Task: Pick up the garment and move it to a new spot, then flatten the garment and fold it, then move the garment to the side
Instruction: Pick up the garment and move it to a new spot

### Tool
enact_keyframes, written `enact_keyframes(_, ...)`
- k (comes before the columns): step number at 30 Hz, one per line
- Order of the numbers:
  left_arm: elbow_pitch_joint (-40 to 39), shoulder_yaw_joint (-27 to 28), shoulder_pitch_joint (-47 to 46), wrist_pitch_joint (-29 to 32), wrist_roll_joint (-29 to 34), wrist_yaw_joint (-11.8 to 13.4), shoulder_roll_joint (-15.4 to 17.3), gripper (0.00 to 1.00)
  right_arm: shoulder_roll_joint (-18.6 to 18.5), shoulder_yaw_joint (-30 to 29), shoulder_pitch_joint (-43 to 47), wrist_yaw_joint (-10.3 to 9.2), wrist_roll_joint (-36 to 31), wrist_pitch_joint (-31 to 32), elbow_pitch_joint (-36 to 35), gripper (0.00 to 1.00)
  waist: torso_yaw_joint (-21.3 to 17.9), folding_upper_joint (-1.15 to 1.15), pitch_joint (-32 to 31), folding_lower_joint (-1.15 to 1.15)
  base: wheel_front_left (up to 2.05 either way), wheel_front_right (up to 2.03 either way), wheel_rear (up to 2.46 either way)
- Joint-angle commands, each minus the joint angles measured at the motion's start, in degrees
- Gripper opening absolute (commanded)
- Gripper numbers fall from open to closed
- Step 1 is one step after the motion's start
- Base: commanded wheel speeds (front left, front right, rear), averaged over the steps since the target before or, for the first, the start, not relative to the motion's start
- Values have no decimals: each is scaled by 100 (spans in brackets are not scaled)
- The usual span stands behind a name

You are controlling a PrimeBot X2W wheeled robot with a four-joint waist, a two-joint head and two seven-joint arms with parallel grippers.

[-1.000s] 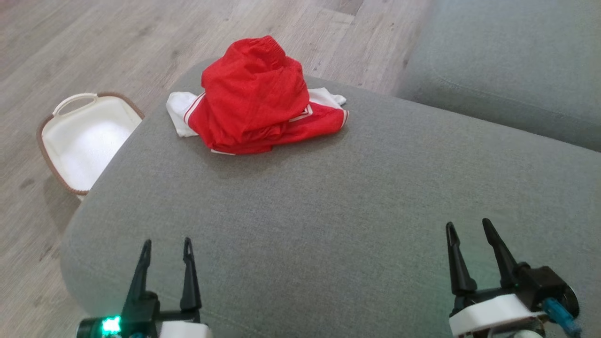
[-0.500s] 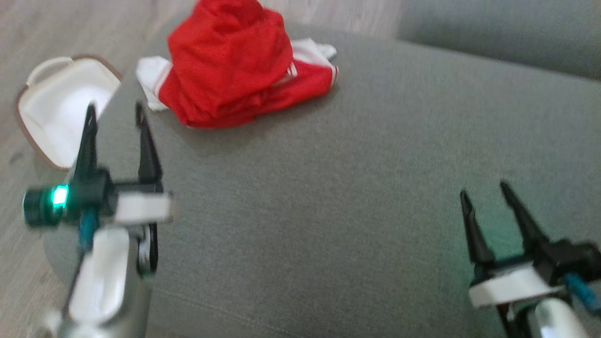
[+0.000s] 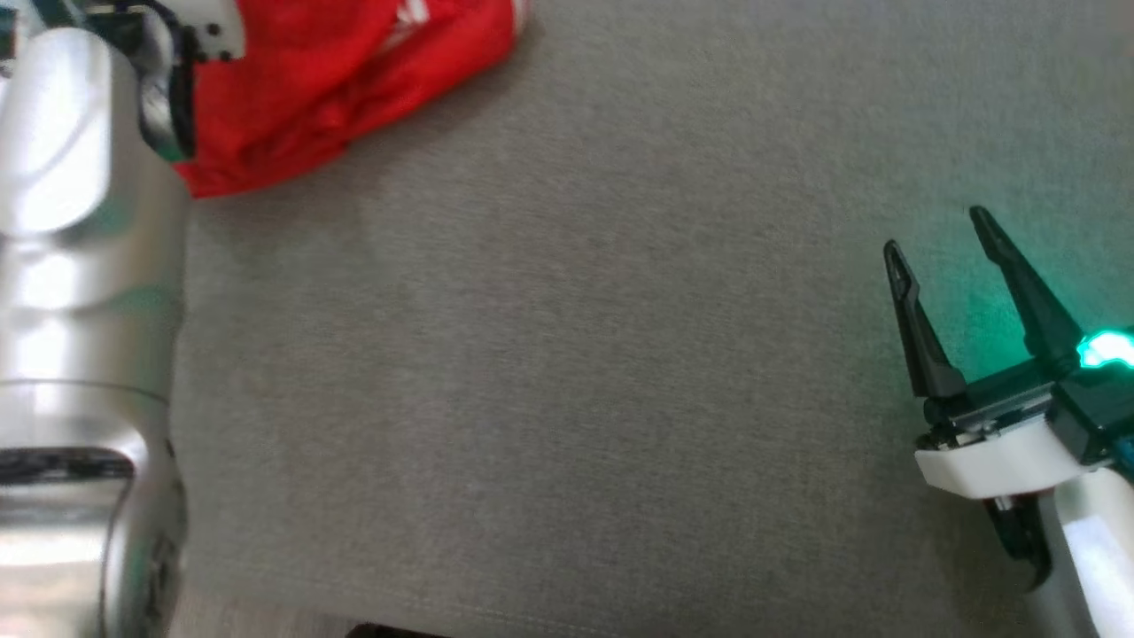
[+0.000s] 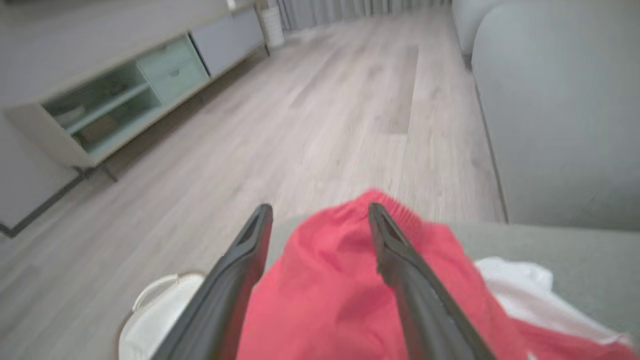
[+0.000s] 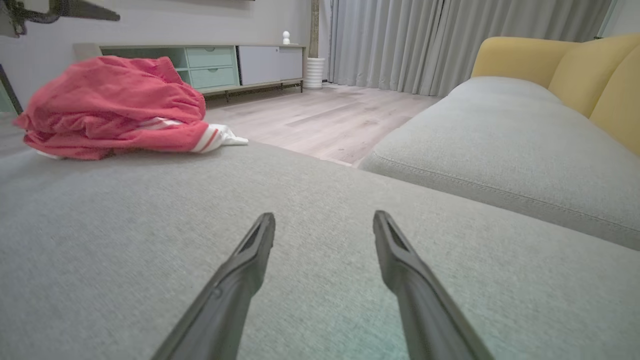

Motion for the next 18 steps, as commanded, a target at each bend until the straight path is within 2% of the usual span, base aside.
enact_keyframes(1, 161, 152, -198, 280, 51, 134, 433, 100, -114, 139, -22, 42, 41, -61, -202, 100, -370, 0, 396, -2, 0, 0, 0)
enact_keyframes(4, 730, 145, -356, 693, 95, 246, 578, 100, -161, 150, -52, 42, 74, -61, -237, 100, -475, 0, 490, -2, 0, 0, 0)
enact_keyframes(7, 1138, 85, -318, 868, 95, 131, 659, 100, -168, 118, -58, 42, 88, -61, -255, 100, -509, 0, 536, -2, 0, 0, 0)
enact_keyframes(8, 1181, 51, -304, 763, 127, 126, 703, 32, -166, 100, -59, 42, 90, -61, -261, 100, -505, 0, 550, -2, 0, 0, 0)
enact_keyframes(9, 1193, 16, -293, 607, 155, 113, 731, 0, -163, 83, -63, 42, 91, -61, -261, 100, -494, 0, 555, -2, 0, 0, 0)
enact_keyframes(13, 1119, 7, -249, -261, 87, 25, 682, 0, -93, 94, -100, 42, 112, -61, -190, 100, -438, 0, 406, -2, 0, 0, 0)
enact_keyframes(18, 1103, -60, -209, -1141, 107, -20, 744, 0, 175, 272, -109, 42, 132, -61, -25, 100, -496, 0, -139, -2, 0, 0, 0)
